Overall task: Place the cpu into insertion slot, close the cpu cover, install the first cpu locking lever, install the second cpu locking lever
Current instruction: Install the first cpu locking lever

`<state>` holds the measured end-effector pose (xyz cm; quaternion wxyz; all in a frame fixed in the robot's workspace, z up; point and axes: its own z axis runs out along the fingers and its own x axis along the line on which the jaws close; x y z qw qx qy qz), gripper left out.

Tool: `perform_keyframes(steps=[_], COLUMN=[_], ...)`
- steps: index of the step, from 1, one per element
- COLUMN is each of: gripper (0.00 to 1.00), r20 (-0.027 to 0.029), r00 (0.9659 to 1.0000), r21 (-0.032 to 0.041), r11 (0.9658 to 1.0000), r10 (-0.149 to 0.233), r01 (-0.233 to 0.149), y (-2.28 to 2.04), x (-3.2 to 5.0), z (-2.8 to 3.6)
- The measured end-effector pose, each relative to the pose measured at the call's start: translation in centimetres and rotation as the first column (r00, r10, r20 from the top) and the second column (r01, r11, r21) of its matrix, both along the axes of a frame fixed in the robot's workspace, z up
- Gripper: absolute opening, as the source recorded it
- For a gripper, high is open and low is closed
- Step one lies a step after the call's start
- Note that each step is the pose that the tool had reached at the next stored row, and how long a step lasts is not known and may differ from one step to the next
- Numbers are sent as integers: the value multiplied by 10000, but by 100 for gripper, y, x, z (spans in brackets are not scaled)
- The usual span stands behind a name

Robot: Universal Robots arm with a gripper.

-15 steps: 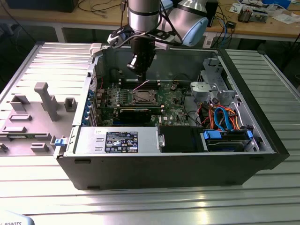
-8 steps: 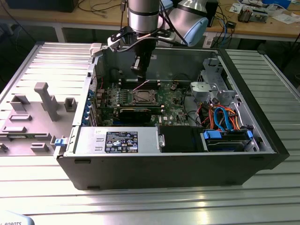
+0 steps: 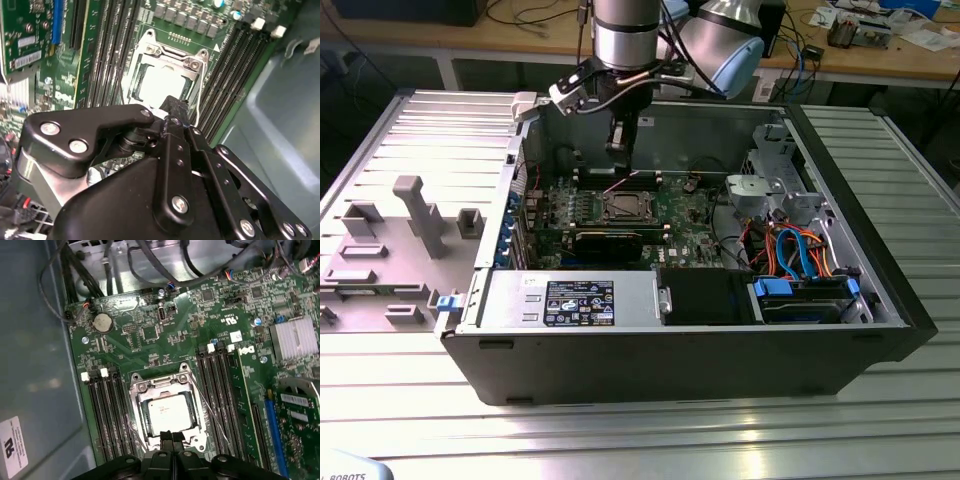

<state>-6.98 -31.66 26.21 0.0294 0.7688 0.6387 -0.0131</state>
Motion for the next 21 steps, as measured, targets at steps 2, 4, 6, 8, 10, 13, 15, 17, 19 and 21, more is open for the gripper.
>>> perform_keyframes(steps=[2,4,6,8,10,13,15,17,19,21], gripper=[11,11,11,11,11,11,11,11,11,11], r20=[-4,-17,-29,-33,-38,-45,-50,-54,-58,-62], r00=[9978,9906,9792,9636,9470,9278,9138,8984,8817,8601], r21=[-69,-139,-184,-204,-217,-232,-240,-249,-256,-263], r11=[9978,9905,9791,9634,9467,9275,9135,8981,8814,8597], r10=[663,1371,2026,2672,3213,3730,4061,4392,4717,5101], r01=[-663,-1371,-2027,-2672,-3213,-3730,-4061,-4392,-4717,-5101], y=[0,0,0,1,1,0,0,0,0,1], x=[-1,-1,0,0,0,0,0,0,0,0], z=[-1,-3,-4,-6,-6,-5,-5,-5,-5,-6])
